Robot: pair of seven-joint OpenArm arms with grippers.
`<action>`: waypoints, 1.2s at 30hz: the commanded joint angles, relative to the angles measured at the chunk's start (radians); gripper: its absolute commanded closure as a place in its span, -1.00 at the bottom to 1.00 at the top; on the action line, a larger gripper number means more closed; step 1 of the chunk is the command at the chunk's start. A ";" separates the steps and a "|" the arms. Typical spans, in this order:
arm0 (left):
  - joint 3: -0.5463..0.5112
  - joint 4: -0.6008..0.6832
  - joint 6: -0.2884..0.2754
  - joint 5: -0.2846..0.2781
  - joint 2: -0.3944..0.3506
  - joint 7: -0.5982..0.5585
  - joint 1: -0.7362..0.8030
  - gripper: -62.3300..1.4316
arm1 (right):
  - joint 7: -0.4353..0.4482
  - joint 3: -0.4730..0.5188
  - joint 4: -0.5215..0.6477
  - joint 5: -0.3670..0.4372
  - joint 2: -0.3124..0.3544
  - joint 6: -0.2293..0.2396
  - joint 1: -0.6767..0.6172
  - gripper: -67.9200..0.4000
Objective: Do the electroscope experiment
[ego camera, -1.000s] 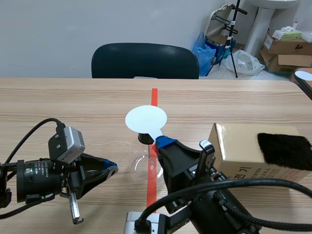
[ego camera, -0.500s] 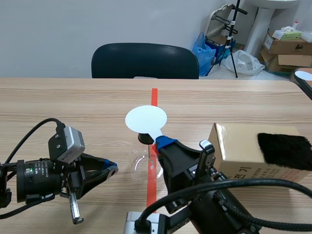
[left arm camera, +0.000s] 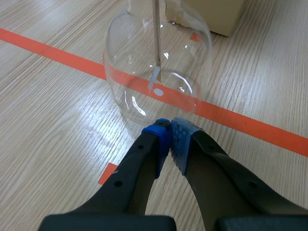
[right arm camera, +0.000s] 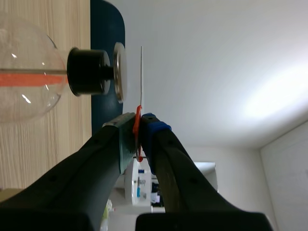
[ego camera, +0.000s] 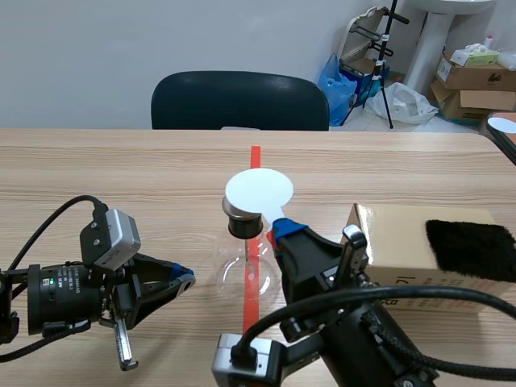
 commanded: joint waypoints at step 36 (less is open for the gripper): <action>-0.005 0.018 -0.008 -0.014 0.002 -0.015 -0.008 0.86 | -0.543 0.002 0.006 -0.001 0.013 -0.011 0.011 0.96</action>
